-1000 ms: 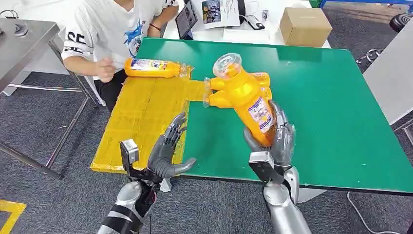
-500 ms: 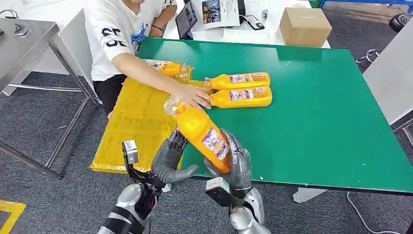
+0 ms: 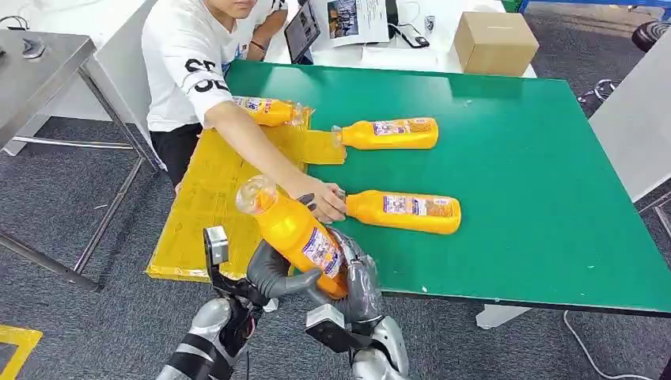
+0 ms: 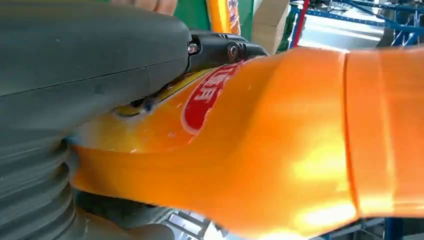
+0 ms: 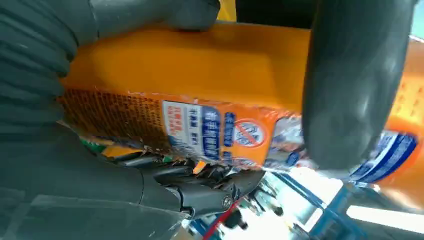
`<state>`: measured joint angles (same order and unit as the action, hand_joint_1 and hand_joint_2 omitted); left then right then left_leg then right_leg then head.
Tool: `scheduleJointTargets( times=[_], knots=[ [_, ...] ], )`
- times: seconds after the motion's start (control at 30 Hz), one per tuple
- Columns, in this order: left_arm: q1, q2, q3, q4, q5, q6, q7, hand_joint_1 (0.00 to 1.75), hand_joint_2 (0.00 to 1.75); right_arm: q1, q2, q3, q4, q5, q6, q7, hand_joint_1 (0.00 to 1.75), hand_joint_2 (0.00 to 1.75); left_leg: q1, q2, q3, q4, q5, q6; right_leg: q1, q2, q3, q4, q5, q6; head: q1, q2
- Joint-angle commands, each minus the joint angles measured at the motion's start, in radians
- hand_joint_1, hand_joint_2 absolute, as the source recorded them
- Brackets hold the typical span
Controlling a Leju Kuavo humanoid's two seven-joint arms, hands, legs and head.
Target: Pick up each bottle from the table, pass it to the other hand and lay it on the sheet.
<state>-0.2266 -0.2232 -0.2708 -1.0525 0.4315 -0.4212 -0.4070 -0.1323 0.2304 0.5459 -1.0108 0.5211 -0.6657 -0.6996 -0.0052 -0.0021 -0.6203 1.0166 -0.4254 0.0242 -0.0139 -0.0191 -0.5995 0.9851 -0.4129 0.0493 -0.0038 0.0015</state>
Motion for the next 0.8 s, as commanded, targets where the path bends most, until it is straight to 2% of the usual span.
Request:
scheduleJointTargets(
  times=[0.03, 0.4, 0.43, 0.47, 0.57, 0.6, 0.63, 0.67, 0.7, 0.77, 0.8],
  knots=[
    [-0.059, 0.022, -0.045, 0.101, 0.026, -0.009, 0.018, 0.00, 1.75, -0.048, 0.008, 0.134, 0.193, -0.009, 0.045, 0.001, 1.75, 1.75, 0.001, 0.000, 0.003, -0.001, -0.001, -0.001, 0.001, 0.001, 0.004, -0.002, 0.000, -0.001, 0.000, 0.000],
    [-0.053, 0.020, -0.034, 0.090, 0.082, -0.044, 0.012, 0.00, 1.75, -0.067, 0.027, 0.191, 0.310, -0.009, 0.111, 0.001, 1.75, 1.75, 0.002, 0.000, 0.006, -0.001, -0.002, -0.003, 0.001, 0.001, 0.006, -0.001, -0.002, -0.003, 0.000, 0.000],
    [-0.048, 0.020, -0.036, 0.079, 0.079, -0.045, 0.010, 1.38, 1.75, -0.069, 0.027, 0.184, 0.311, -0.008, 0.108, 0.001, 1.75, 1.75, 0.001, -0.001, 0.003, -0.001, -0.001, -0.002, 0.001, 0.000, 0.003, -0.001, -0.001, -0.002, 0.000, 0.000],
    [-0.043, 0.020, -0.037, 0.071, 0.077, -0.046, 0.009, 1.75, 1.75, -0.068, 0.027, 0.178, 0.304, -0.012, 0.107, 0.001, 1.75, 1.75, 0.002, 0.000, 0.005, -0.001, -0.002, -0.002, 0.001, 0.000, 0.006, -0.002, -0.002, -0.002, 0.000, 0.000],
    [-0.027, 0.020, -0.039, 0.043, 0.069, -0.046, 0.003, 1.75, 1.75, -0.074, 0.032, 0.144, 0.293, -0.007, 0.103, 0.001, 1.75, 1.75, 0.002, 0.000, 0.006, 0.000, -0.002, -0.002, 0.002, 0.000, 0.006, -0.001, -0.002, -0.002, 0.000, 0.000],
    [-0.020, 0.020, -0.039, 0.033, 0.068, -0.049, 0.003, 1.75, 1.75, -0.075, 0.037, 0.120, 0.292, 0.002, 0.099, 0.001, 1.41, 1.75, 0.001, 0.000, 0.003, 0.000, -0.001, -0.001, 0.001, 0.000, 0.003, -0.001, -0.001, -0.001, 0.000, 0.000],
    [-0.017, 0.020, -0.040, 0.030, 0.068, -0.051, 0.003, 1.75, 1.75, -0.078, 0.037, 0.113, 0.289, 0.004, 0.101, 0.002, 1.41, 1.75, 0.001, 0.000, 0.004, 0.000, -0.002, -0.002, 0.001, 0.000, 0.004, -0.001, -0.002, -0.002, 0.000, 0.000],
    [-0.013, 0.020, -0.041, 0.022, 0.068, -0.054, 0.003, 1.75, 1.75, -0.079, 0.039, 0.100, 0.285, 0.010, 0.104, 0.001, 0.77, 1.75, 0.001, 0.000, 0.002, 0.000, -0.001, -0.001, 0.001, 0.000, 0.002, -0.001, -0.001, -0.001, 0.000, 0.000],
    [-0.008, 0.020, -0.039, 0.010, 0.068, -0.052, 0.003, 1.75, 1.75, -0.080, 0.042, 0.080, 0.279, 0.017, 0.098, 0.001, 0.21, 1.75, 0.001, 0.000, 0.003, 0.000, -0.002, -0.002, 0.001, 0.001, 0.003, -0.001, -0.002, -0.002, 0.000, 0.000],
    [-0.005, 0.019, -0.039, 0.002, 0.068, -0.050, 0.003, 1.75, 1.75, -0.082, 0.044, 0.068, 0.273, 0.022, 0.095, 0.004, 0.00, 1.75, 0.000, 0.000, 0.002, 0.000, -0.001, -0.001, 0.000, 0.001, 0.002, 0.000, -0.001, -0.001, 0.000, 0.000],
    [0.002, 0.019, -0.037, -0.008, 0.067, -0.046, 0.007, 1.75, 1.75, -0.081, 0.050, 0.044, 0.269, 0.034, 0.097, 0.018, 0.00, 1.75, 0.001, 0.000, 0.004, 0.000, -0.002, -0.002, 0.001, 0.001, 0.004, -0.001, -0.002, -0.002, 0.000, 0.000]
  ],
)
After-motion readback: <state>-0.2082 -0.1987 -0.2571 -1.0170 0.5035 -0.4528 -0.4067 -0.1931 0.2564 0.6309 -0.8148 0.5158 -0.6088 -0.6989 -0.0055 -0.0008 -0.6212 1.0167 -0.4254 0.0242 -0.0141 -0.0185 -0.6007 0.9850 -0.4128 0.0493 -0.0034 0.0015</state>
